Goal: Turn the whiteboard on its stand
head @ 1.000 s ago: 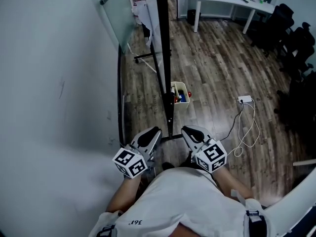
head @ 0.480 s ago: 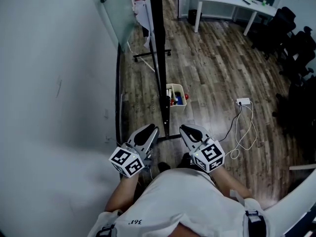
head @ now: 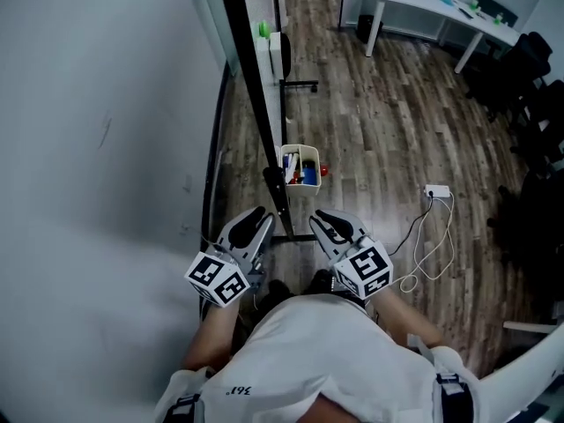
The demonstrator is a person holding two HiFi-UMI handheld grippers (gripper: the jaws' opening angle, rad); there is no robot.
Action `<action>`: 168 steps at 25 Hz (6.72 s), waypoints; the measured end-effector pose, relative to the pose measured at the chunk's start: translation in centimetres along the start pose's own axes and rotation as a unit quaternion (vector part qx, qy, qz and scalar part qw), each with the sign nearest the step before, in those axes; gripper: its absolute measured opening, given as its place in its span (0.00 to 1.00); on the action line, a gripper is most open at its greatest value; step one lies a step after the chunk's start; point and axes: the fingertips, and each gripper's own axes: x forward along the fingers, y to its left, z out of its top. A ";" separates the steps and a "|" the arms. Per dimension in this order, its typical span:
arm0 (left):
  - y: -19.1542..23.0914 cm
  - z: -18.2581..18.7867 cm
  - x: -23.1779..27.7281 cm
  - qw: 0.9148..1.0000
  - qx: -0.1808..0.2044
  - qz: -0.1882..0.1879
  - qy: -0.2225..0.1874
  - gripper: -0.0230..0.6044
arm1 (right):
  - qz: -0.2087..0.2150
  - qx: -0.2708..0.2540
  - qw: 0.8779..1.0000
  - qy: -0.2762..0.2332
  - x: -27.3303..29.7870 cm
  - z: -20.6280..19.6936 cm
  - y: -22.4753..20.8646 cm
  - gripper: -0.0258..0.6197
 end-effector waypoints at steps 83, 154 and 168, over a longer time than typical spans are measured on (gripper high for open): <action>7.0 11.7 17.3 0.991 0.131 -0.030 -0.028 0.27 | -0.039 0.006 0.998 -0.050 16.2 8.7 -7.5 0.32; 16.2 14.6 29.9 0.997 0.072 0.013 -0.029 0.22 | -0.069 0.015 0.997 0.021 25.9 12.4 -20.3 0.32; 15.5 14.0 28.8 0.998 0.055 0.009 -0.028 0.22 | -0.069 0.016 0.997 0.022 25.2 12.1 -19.5 0.32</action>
